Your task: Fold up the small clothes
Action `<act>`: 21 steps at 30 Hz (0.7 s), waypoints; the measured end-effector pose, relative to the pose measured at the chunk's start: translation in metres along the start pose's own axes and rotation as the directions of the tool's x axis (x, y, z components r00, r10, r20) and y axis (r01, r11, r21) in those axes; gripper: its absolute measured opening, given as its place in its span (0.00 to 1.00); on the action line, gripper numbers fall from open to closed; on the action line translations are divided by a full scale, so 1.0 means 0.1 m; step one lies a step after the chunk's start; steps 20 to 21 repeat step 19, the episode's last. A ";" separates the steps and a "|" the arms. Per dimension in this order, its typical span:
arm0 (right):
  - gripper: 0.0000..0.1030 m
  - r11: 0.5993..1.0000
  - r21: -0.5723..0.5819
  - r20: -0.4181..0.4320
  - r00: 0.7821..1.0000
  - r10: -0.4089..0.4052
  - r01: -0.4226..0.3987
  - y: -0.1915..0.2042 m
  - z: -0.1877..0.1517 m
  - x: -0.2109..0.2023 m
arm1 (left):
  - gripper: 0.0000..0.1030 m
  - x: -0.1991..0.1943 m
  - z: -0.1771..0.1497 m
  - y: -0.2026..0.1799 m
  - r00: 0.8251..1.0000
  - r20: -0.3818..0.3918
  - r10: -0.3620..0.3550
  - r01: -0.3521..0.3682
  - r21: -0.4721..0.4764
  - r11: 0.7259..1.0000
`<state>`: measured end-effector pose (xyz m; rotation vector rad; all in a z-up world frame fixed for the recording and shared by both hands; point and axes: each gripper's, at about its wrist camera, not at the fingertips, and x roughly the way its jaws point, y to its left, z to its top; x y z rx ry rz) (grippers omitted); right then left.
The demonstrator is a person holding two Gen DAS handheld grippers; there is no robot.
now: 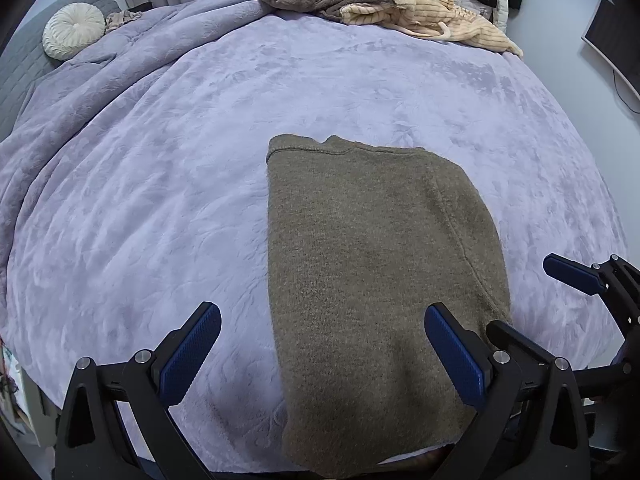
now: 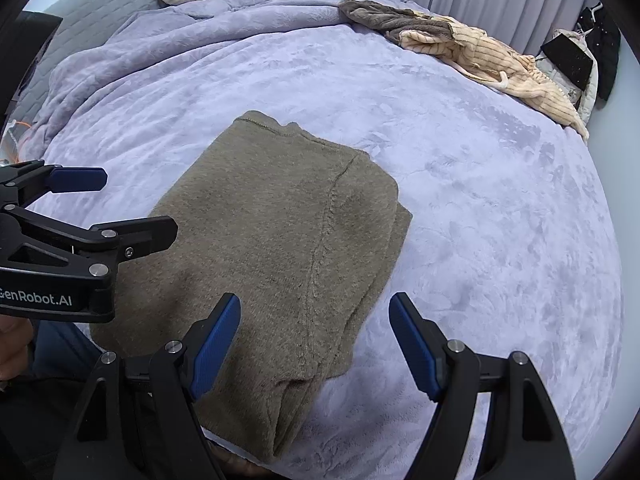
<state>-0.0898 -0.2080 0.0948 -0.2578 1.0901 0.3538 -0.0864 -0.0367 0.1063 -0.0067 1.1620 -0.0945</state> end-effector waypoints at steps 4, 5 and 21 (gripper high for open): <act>0.77 1.000 0.000 -0.004 1.000 0.004 -0.004 0.00 0.01 0.02 | 0.99 0.02 0.01 -0.01 1.000 -0.005 0.001 -0.001 -0.001 1.000; 0.77 1.000 0.000 -0.004 1.000 0.005 -0.005 0.00 0.01 0.02 | 0.99 0.03 0.01 -0.01 1.000 -0.006 0.001 -0.001 -0.002 1.000; 0.77 1.000 0.013 -0.001 1.000 0.011 -0.011 -0.02 -0.03 0.02 | 0.99 0.02 0.00 -0.02 1.000 -0.007 0.018 -0.018 -0.007 1.000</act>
